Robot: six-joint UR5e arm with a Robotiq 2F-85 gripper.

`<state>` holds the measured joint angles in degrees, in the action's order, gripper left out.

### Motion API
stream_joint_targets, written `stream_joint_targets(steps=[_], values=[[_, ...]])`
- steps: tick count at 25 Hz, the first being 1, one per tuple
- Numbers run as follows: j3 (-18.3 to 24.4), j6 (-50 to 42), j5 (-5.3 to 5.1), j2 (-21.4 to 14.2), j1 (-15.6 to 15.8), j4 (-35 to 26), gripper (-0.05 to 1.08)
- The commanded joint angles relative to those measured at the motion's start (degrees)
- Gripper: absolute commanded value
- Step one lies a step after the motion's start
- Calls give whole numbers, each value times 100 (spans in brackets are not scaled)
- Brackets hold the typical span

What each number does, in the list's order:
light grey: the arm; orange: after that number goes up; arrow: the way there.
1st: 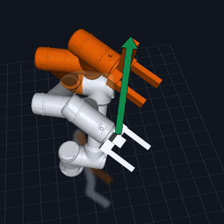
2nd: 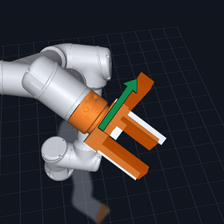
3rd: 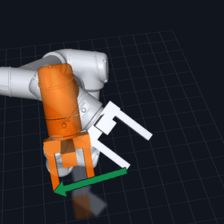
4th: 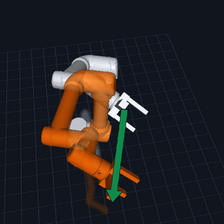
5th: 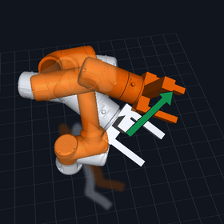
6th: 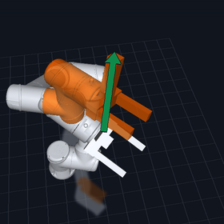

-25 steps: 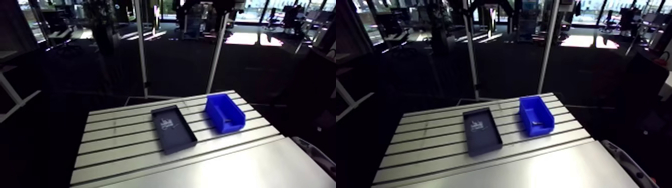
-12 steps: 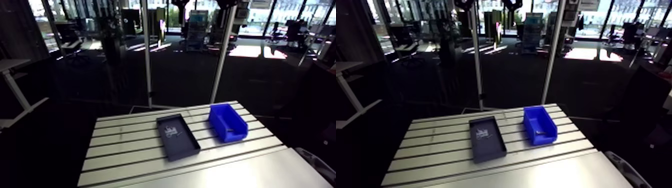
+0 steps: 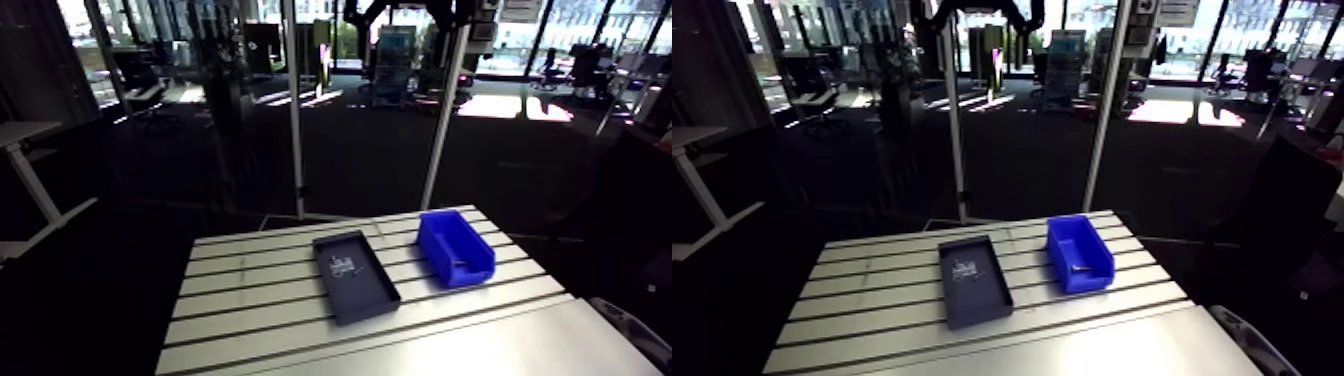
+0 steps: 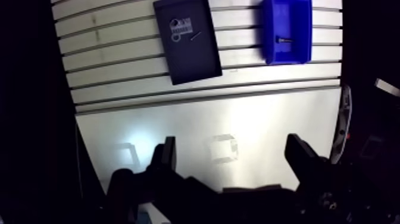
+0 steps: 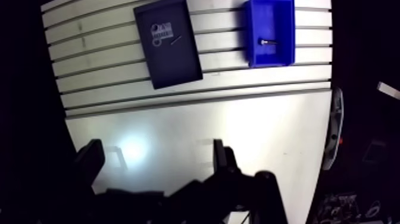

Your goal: Pick up the M10 bolt from the tray and put it into the blue bin.

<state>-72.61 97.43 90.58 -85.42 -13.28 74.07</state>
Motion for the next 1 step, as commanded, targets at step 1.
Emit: stream_joint_targets(steps=[1], values=[[-37, -9, 17, 21, 9, 15, 1]])
